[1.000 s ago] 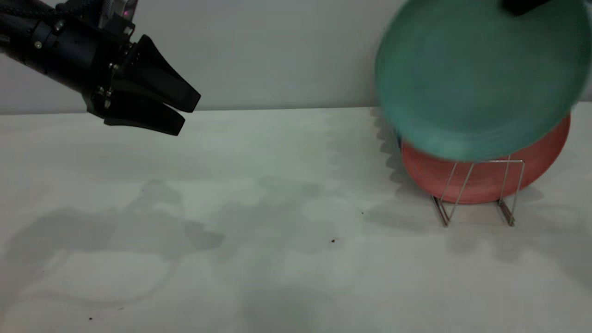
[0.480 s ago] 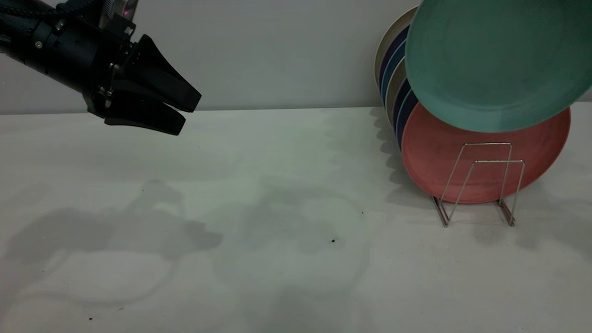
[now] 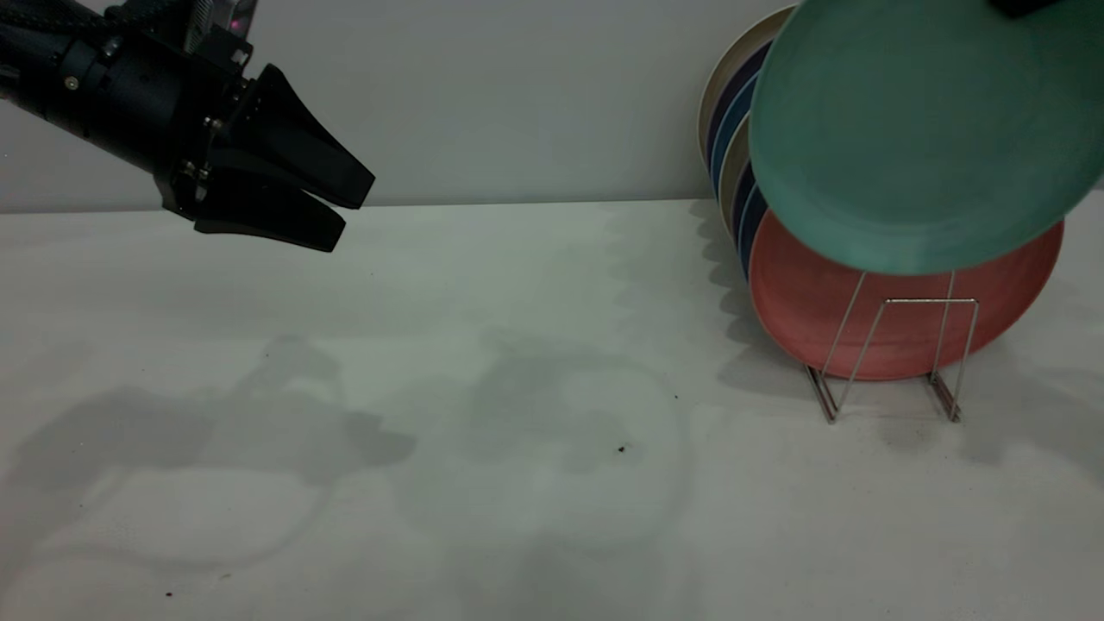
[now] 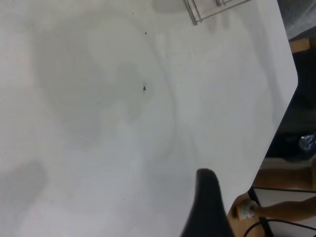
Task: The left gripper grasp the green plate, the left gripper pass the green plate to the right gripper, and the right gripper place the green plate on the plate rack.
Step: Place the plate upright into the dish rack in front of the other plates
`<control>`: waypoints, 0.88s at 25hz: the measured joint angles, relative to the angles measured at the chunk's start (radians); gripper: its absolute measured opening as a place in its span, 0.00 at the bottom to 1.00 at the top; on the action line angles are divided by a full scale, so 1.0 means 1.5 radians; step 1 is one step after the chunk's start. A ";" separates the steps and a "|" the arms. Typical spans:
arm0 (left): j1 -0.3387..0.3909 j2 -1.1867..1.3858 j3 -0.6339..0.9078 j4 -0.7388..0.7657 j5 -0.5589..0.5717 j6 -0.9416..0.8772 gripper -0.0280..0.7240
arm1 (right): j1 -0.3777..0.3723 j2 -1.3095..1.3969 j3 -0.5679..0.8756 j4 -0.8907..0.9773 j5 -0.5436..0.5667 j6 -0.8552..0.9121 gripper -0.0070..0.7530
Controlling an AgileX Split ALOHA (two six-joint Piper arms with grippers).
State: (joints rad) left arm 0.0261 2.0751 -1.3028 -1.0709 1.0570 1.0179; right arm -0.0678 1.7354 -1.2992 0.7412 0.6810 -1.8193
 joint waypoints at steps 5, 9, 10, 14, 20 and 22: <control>0.000 0.000 0.000 -0.001 0.000 0.000 0.82 | 0.000 0.021 0.001 0.004 0.002 -0.006 0.11; 0.000 0.000 0.000 -0.001 0.000 0.000 0.82 | 0.000 0.021 0.001 0.006 0.001 -0.008 0.11; 0.000 0.000 0.000 -0.001 0.000 0.000 0.82 | 0.000 0.021 0.001 0.006 0.001 -0.008 0.11; 0.000 0.000 0.000 -0.001 0.000 0.000 0.82 | 0.000 0.010 0.001 0.004 0.001 -0.016 0.11; 0.000 0.000 0.000 -0.001 0.000 0.000 0.82 | 0.000 -0.074 0.026 0.005 -0.010 -0.023 0.11; 0.000 0.000 0.000 -0.001 -0.002 0.000 0.82 | 0.000 -0.097 0.064 0.011 -0.036 -0.028 0.11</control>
State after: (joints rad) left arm 0.0261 2.0751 -1.3028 -1.0718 1.0547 1.0179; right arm -0.0678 1.5901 -1.2026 0.7582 0.6264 -1.8620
